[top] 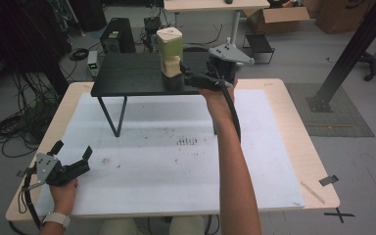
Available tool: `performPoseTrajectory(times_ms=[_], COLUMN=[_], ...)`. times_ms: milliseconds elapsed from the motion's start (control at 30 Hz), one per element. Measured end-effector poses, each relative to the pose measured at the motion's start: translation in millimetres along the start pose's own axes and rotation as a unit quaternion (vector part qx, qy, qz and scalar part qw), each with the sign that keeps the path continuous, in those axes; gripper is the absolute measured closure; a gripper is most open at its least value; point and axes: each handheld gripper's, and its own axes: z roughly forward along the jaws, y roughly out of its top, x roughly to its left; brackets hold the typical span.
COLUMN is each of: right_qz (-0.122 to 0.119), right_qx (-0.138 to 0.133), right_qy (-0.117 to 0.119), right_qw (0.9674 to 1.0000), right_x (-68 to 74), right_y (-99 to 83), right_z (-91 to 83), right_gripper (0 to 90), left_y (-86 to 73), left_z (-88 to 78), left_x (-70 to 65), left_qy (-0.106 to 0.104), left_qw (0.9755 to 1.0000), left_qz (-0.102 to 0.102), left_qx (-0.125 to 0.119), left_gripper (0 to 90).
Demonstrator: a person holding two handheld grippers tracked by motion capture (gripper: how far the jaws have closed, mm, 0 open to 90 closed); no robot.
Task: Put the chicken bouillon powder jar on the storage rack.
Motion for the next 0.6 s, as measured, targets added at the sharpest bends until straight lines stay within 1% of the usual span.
performPoseTrajectory(times_ms=[67, 100, 167, 267, 300, 333, 367, 400, 467, 500, 533, 567, 600], right_qz=[0.0, 0.001, 0.001, -0.001, -0.001, -0.001, -0.002, -0.002, -0.004, -0.005, -0.005, -0.005, -0.005], right_qx=[-0.001, -0.008, -0.012, -0.021, -0.026, -0.026, -0.031, -0.031, -0.031, -0.033, -0.033, -0.036, -0.036], right_qy=[0.0, -0.003, -0.002, -0.002, -0.005, -0.005, -0.005, -0.005, -0.008, -0.009, -0.009, -0.01, -0.01], right_qw=[1.0, 1.0, 0.9999, 0.9998, 0.9996, 0.9996, 0.9995, 0.9995, 0.9995, 0.9994, 0.9994, 0.9993, 0.9993], right_x=[-0.4, -0.8, -0.9, -0.5, -0.2, -0.2, 0.0, 0.0, 0.2, 0.6, 0.6, 0.9, 0.9], right_y=[-1.0, -4.0, -5.0, -10.4, -13.9, -13.9, -17.6, -17.6, -21.2, -24.9, -24.9, -29.0, -29.0], right_z=[-2.4, -10.6, -13.5, -26.1, -33.8, -33.8, -41.1, -41.1, -47.4, -53.6, -53.6, -59.6, -59.6], right_gripper=[0.0, 0.0, 0.0, 0.0, 0.0, 0.0, 0.0, 0.0, 0.0, 0.0, 0.0, 0.0, 0.0], left_y=[0.0, 0.0, 0.0, 0.0, 0.0, 0.0, 0.0, 0.0, 0.0, 0.0, 0.0, 0.0, -0.1], left_z=[0.0, 0.0, 0.0, 0.0, -0.1, -0.1, -0.1, -0.1, -0.2, -0.2, -0.2, -0.2, -0.2], left_x=[0.0, 0.0, 0.0, 0.1, 0.0, 0.0, 0.0, 0.0, 0.0, 0.0, 0.0, 0.0, -0.1], left_qy=[0.0, 0.0, 0.0, 0.0, 0.0, 0.0, 0.0, 0.0, 0.0, 0.0, 0.0, 0.0, 0.0], left_qw=[1.0, 1.0, 1.0, 1.0, 1.0, 1.0, 1.0, 1.0, 1.0, 1.0, 1.0, 1.0, 1.0], left_qz=[0.0, -0.001, 0.0, 0.001, 0.0, 0.0, 0.0, 0.0, 0.001, 0.0, 0.0, 0.001, 0.001], left_qx=[0.0, 0.0, 0.0, 0.0, 0.0, 0.0, 0.0, 0.0, 0.0, 0.0, 0.0, 0.0, 0.0], left_gripper=[0.2, 0.2, 0.2, 0.2, 0.2, 0.2, 0.2, 0.2, 0.2, 0.2, 0.2, 0.2, 0.2])
